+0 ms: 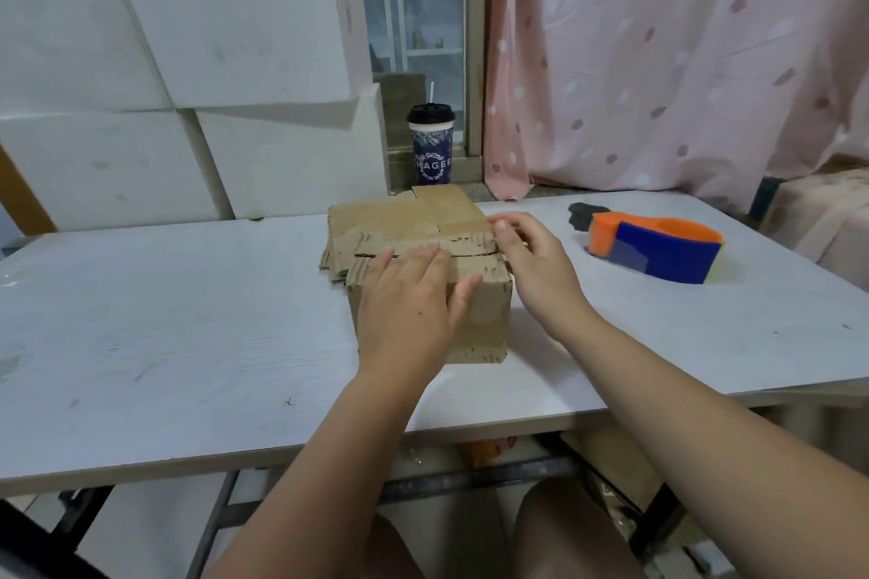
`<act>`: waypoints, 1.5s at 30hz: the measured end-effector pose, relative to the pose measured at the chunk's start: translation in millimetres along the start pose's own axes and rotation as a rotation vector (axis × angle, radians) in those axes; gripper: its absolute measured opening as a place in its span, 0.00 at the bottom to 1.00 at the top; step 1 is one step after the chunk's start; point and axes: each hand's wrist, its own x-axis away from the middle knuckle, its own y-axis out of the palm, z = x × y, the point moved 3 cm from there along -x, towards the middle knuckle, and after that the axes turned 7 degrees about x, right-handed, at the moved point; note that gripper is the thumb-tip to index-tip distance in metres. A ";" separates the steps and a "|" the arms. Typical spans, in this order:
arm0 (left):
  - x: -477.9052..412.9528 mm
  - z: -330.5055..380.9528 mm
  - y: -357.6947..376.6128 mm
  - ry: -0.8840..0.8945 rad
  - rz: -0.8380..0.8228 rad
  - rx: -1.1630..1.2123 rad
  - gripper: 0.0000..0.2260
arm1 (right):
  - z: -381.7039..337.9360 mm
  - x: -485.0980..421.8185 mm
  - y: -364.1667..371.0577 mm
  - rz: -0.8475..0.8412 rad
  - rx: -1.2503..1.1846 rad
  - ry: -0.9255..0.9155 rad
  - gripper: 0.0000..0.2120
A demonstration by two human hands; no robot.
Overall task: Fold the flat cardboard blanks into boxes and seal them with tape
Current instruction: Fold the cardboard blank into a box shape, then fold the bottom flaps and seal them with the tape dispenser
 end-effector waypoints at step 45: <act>-30.4 12.3 4.5 -0.161 -0.085 0.128 0.30 | -76.4 -85.3 -77.0 -0.406 0.054 0.133 0.11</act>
